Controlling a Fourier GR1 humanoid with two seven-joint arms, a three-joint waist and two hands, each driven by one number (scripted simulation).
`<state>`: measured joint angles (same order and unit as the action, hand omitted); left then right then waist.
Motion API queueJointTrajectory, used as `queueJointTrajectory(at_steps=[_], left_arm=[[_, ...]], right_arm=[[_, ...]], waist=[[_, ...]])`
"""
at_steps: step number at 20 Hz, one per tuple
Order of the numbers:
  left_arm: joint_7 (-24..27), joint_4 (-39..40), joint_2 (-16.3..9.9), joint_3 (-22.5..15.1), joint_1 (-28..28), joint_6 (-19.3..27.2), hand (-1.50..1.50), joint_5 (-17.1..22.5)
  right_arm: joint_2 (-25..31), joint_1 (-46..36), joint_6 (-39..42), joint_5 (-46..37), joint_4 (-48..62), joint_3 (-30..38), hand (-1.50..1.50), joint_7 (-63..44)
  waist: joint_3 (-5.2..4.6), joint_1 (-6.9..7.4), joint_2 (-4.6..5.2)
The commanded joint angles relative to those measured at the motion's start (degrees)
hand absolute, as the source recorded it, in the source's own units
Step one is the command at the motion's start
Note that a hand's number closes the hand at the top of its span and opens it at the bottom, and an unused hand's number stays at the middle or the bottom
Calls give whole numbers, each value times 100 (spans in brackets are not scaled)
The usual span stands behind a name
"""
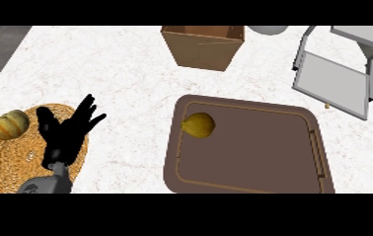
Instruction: Pick the tomato from the tray and place it in the tiered shelf
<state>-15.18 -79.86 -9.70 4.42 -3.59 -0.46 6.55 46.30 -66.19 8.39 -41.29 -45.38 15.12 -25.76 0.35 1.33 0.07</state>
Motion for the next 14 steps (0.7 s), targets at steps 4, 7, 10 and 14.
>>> queueJointTrajectory(at_steps=[4, 7, 10, 14], left_arm=[[-322, 115, -46, -27, -11, -110, 0, 15], [-114, 237, -66, 2, 78, -168, 0, -23], [-268, 312, -42, 78, -165, -98, 0, 25], [-264, -57, 9, -1, 184, -119, 0, 20]], right_arm=[[57, -252, -564, -146, 997, 82, 150, 841], [163, -428, -599, -159, 1404, 137, 150, 1116], [60, -582, -490, -167, 1326, 64, 150, 1038], [249, -485, -390, -379, 1570, -93, 150, 1253]], waist=[[-33, 21, 42], [-34, 49, 51], [-36, -19, 28], [-35, 13, 25]])
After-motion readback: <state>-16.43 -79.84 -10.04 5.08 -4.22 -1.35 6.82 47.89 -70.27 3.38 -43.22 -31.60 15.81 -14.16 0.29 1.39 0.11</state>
